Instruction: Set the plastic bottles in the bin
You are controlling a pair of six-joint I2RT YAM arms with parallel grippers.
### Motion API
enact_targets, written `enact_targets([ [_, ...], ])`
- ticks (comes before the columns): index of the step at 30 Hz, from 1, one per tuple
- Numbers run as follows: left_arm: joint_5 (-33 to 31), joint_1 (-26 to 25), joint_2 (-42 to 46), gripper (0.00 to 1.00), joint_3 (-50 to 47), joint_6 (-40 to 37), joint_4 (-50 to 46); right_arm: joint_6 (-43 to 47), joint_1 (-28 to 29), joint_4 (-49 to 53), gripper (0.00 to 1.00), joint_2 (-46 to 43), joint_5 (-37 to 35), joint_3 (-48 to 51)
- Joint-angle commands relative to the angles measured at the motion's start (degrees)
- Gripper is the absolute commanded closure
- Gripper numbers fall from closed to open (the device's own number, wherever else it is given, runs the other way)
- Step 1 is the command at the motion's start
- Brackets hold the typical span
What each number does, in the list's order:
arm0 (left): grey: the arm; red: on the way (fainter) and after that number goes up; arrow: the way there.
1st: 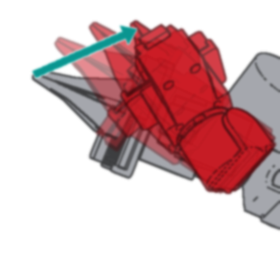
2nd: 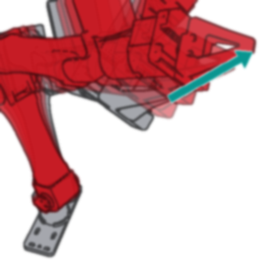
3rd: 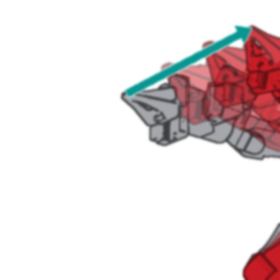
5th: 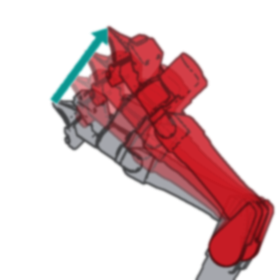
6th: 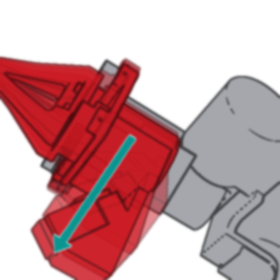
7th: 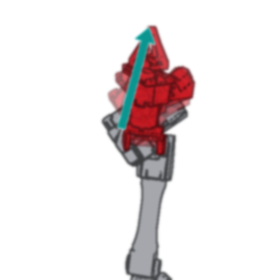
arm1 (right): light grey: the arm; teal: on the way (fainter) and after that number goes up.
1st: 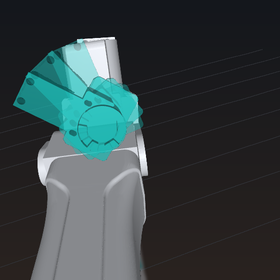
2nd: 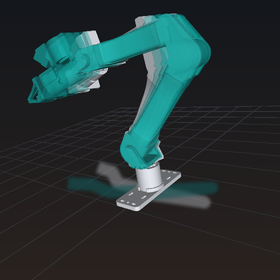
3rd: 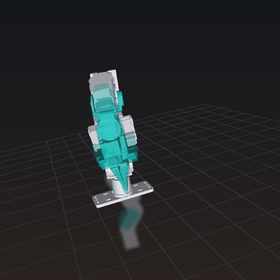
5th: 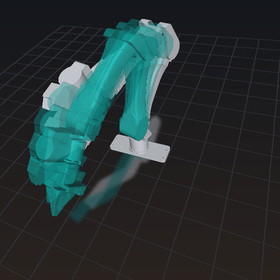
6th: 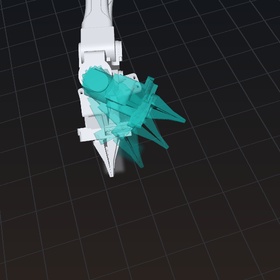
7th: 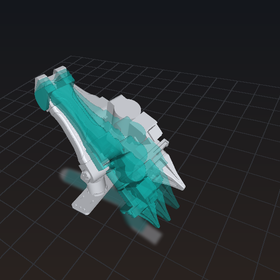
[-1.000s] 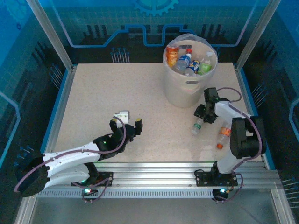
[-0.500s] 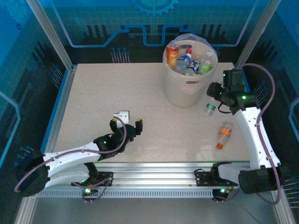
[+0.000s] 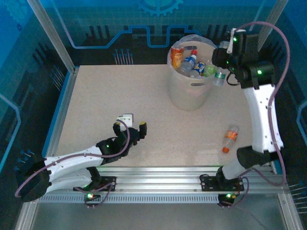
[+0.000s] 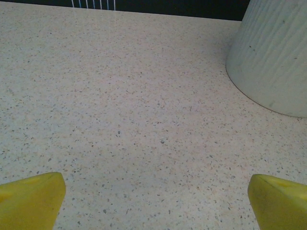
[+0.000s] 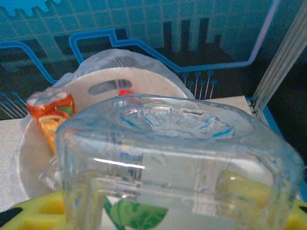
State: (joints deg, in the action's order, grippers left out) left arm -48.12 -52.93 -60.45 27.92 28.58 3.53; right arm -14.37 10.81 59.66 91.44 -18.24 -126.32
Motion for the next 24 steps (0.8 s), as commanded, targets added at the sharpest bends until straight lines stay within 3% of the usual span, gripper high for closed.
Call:
enact_targets([
  [1,1.22,0.52,0.14,0.01,2.06,0.6,1.32,5.35,2.0,4.54,0.61,7.85,-3.25,-10.98],
  [8,1.97,0.6,0.24,0.01,2.03,0.36,1.0,9.57,4.45,6.35,0.59,21.4,-8.09,-26.9],
  [18,3.06,0.63,-0.02,0.01,1.96,0.53,1.22,13.51,8.78,1.31,0.57,25.26,-18.22,-25.06],
  [24,3.16,0.63,0.42,0.01,1.66,0.52,0.8,19.07,11.57,-5.79,0.57,25.99,-27.85,-20.01],
])
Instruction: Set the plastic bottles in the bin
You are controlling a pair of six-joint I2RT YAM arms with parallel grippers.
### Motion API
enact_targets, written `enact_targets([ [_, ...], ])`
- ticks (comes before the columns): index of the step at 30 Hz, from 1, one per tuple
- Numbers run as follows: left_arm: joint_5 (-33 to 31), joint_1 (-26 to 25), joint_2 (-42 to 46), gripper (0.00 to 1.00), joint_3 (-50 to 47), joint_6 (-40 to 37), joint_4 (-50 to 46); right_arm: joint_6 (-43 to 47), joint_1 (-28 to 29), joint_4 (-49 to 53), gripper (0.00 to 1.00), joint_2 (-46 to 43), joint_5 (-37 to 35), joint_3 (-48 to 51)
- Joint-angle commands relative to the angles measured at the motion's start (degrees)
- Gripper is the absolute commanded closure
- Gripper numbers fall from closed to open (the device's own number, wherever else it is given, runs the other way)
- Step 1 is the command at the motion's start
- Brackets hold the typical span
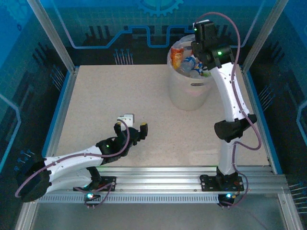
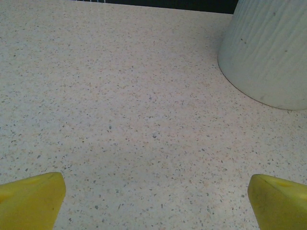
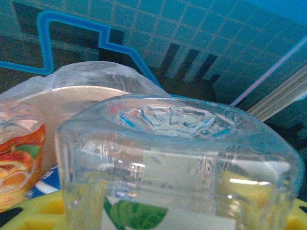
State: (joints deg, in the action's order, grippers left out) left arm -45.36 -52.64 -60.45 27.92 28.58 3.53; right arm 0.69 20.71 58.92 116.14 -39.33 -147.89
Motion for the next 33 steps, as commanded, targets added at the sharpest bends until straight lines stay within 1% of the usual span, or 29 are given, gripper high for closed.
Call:
enact_targets([
  [1,0.32,0.35,0.5,0.01,1.57,0.54,0.78,5.13,2.08,-6.07,0.57,1.7,-8.01,2.1],
  [10,0.2,0.35,1.57,0.01,0.78,0.61,0.61,12.63,3.13,-12.66,0.57,6.21,-12.87,1.57],
  [14,0.1,0.35,2.0,0.01,0.56,0.62,0.44,13.85,2.69,-12.82,0.56,8.29,-12.71,0.51],
  [21,0.01,0.33,2.26,0.01,0.55,0.61,0.18,13.82,1.37,-11.79,0.51,10.73,-11.25,-0.24],
  [24,0.01,0.36,2.19,0.01,0.6,0.73,0.22,13.4,0.69,-10.92,0.48,11.3,-10.36,-0.44],
  [29,-0.03,0.34,2.09,0.01,0.57,0.72,0.19,12.38,-0.23,-9.5,0.4,11.83,-9.56,-0.46],
  [33,-0.04,0.35,2.13,0.01,0.66,0.8,0.12,11.15,-0.89,-8.06,0.28,11.92,-9.23,-0.46],
])
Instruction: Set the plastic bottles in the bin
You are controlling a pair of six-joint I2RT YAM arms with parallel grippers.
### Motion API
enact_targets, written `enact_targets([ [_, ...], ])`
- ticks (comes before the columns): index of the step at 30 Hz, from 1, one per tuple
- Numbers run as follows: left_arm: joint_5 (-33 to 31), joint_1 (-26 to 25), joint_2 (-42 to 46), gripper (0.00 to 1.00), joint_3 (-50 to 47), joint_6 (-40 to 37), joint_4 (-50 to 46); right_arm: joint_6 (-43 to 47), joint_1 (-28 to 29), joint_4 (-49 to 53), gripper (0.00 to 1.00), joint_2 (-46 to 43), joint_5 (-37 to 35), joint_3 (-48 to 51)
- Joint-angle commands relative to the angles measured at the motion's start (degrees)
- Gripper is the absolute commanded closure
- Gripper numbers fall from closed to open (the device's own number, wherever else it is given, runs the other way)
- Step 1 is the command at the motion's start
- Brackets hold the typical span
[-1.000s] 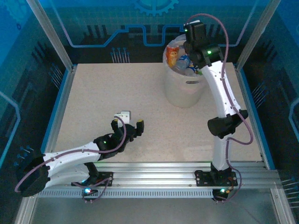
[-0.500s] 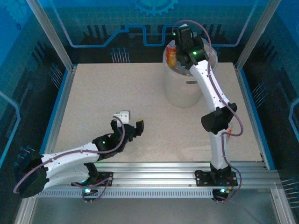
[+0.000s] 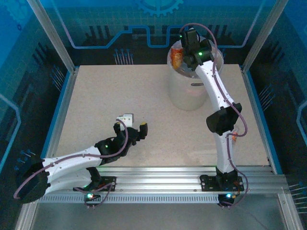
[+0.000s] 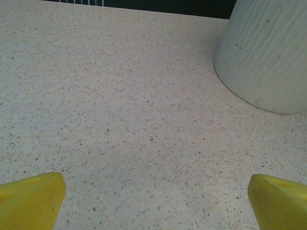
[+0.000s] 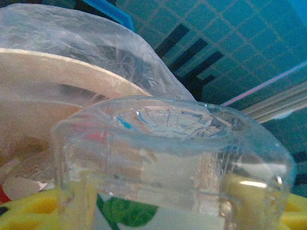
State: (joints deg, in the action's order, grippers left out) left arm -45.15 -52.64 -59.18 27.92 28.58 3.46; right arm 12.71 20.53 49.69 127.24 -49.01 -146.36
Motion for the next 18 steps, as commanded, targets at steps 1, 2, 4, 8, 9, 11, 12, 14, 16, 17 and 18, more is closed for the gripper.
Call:
enact_targets([
  [1,-0.23,0.34,0.87,0.01,0.66,0.81,0.06,-1.21,-0.72,1.56,0.25,0.69,0.62,-1.96],
  [2,-0.21,0.35,0.82,0.01,0.64,0.82,0.05,-1.52,-0.86,1.87,0.24,0.52,0.89,-1.95],
  [4,-0.32,0.35,0.78,0.01,0.64,0.76,0.05,-2.31,-0.87,2.53,0.22,-0.11,1.67,-1.95],
  [8,-0.26,0.35,0.22,0.01,0.83,0.78,0.05,-4.21,-0.89,4.04,0.18,-1.26,3.51,-2.42],
  [9,-0.21,0.35,0.12,0.01,0.82,0.88,0.05,-4.64,-0.89,4.39,0.18,-1.57,3.87,-2.47],
  [11,-0.2,0.36,0.12,0.01,0.82,0.96,0.05,-5.12,-0.87,4.79,0.19,-2.14,4.39,-2.47],
  [12,-0.21,0.35,0.2,0.01,0.86,0.96,-0.02,-5.36,-0.87,4.96,0.19,-2.46,4.69,-2.47],
  [14,-0.25,0.35,0.21,0.01,0.86,0.98,-0.21,-5.74,-0.9,5.06,0.19,-3.08,5.1,-2.46],
  [16,-0.26,0.35,0.21,0.01,0.82,0.98,-0.21,-6.35,-0.93,5.24,0.19,-3.86,5.94,-2.6],
  [17,-0.33,0.33,0.21,0.01,0.79,0.96,-0.17,-6.62,-0.95,5.32,0.19,-4.16,6.29,-2.59],
  [18,-0.27,0.35,0.2,0.01,0.77,0.97,-0.21,-7.01,-1.01,5.4,0.19,-4.49,6.65,-2.61],
])
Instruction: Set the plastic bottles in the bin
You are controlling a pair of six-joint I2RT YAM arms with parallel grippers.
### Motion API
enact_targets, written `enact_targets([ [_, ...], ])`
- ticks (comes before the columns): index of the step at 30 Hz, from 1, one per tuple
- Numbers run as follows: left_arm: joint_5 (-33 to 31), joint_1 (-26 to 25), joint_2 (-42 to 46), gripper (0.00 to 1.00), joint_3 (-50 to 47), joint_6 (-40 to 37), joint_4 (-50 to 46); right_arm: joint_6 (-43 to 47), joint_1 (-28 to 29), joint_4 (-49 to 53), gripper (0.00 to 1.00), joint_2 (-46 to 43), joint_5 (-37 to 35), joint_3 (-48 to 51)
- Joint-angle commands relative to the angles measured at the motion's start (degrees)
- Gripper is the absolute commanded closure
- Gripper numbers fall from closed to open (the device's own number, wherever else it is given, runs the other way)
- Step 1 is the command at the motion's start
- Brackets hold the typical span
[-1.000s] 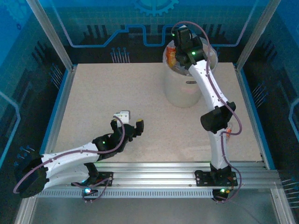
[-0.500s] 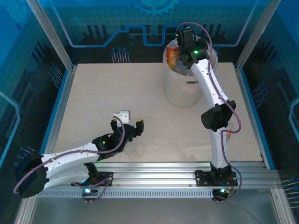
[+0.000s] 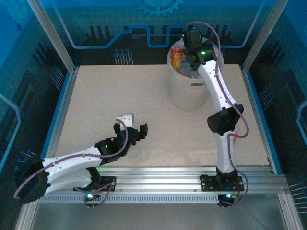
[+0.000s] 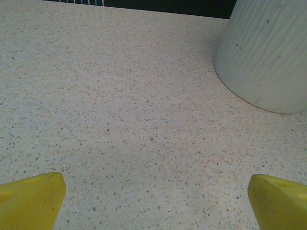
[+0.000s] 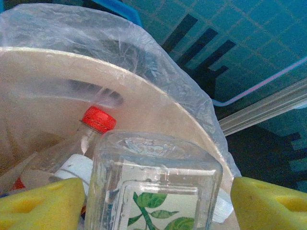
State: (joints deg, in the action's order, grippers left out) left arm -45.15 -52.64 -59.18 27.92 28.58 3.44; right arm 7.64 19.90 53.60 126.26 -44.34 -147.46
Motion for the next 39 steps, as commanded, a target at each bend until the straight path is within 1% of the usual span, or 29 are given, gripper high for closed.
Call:
enact_targets([
  [1,-0.27,0.35,0.21,0.01,0.84,0.96,-0.13,-2.2,-0.39,1.59,0.18,-3.8,2.25,-1.56],
  [4,-0.21,0.35,0.18,0.01,0.82,1.0,-0.17,-3.31,-0.81,2.31,0.15,-4.45,2.74,-2.08],
  [8,-0.23,0.35,0.25,0.01,1.0,0.96,-0.54,-5.12,-1.34,3.4,0.14,-5.8,3.91,-2.39],
  [11,-0.29,0.35,0.14,0.01,0.99,0.99,-0.47,-7.22,-1.66,4.76,0.13,-7.45,6.15,-2.2],
  [14,-0.21,0.34,-0.04,0.01,1.17,0.87,-0.34,-9.76,-2.13,5.89,0.13,-9.75,10.25,-1.11],
  [18,-0.21,0.43,-0.18,0.01,1.26,0.87,-0.3,-12.44,-2.46,5.18,0.13,-14.0,13.07,3.48],
  [22,-0.14,0.42,-0.24,0.01,1.28,0.87,-0.35,-14.15,-2.66,2.8,0.13,-18.22,12.85,10.34],
  [28,-0.01,0.44,0.13,0.01,1.26,0.96,-0.72,-17.41,-2.85,3.0,0.18,-22.53,11.56,18.21],
  [33,-0.03,0.44,0.77,0.01,0.99,1.05,-0.79,-20.98,-3.07,1.49,0.23,-28.12,9.97,27.26],
  [36,-0.02,0.44,0.73,0.01,1.02,1.0,-0.9,-22.21,-3.87,-0.27,0.29,-30.88,11.31,32.0],
  [39,0.0,0.44,0.73,0.01,1.0,0.98,-0.93,-23.68,-5.97,-0.5,0.33,-31.59,14.83,34.12],
])
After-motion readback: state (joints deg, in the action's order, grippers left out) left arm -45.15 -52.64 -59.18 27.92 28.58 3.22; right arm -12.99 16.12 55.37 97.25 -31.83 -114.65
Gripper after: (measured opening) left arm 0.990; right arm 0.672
